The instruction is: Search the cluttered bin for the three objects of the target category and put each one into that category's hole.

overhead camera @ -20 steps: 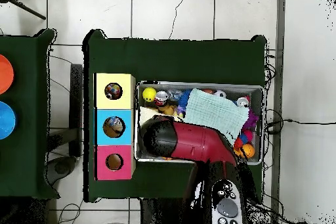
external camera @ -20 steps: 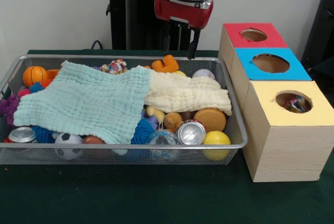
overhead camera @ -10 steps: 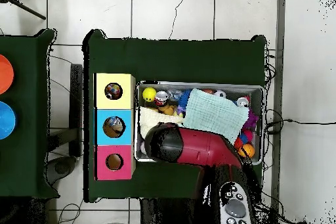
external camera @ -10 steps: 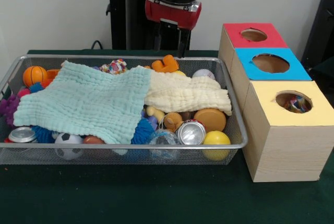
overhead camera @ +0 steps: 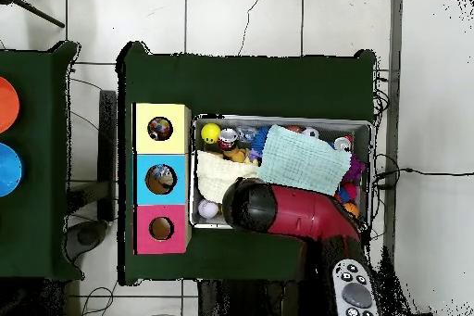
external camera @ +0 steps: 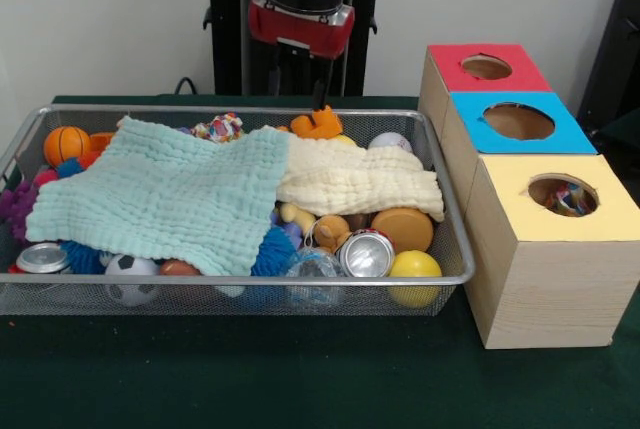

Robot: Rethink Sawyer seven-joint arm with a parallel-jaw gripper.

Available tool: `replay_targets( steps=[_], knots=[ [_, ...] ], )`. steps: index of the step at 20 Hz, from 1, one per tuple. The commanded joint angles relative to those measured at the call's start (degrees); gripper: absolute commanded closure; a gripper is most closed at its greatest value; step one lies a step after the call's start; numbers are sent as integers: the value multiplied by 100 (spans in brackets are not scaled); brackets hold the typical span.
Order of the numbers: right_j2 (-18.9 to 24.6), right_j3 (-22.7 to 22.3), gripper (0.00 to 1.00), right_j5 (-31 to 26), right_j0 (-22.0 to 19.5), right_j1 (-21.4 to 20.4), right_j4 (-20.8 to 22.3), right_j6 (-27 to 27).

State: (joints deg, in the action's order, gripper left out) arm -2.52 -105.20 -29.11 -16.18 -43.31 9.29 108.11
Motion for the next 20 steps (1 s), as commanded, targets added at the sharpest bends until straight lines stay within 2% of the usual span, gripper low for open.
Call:
replay_targets(
  steps=[1, 13, 20],
  knots=[
    [676, -307, 0, 182, -403, -13, 483, -502],
    [892, -191, 0, -45, -719, -72, 762, -509],
    [884, 11, 0, -43, -829, 80, 1009, -476]
  ],
)
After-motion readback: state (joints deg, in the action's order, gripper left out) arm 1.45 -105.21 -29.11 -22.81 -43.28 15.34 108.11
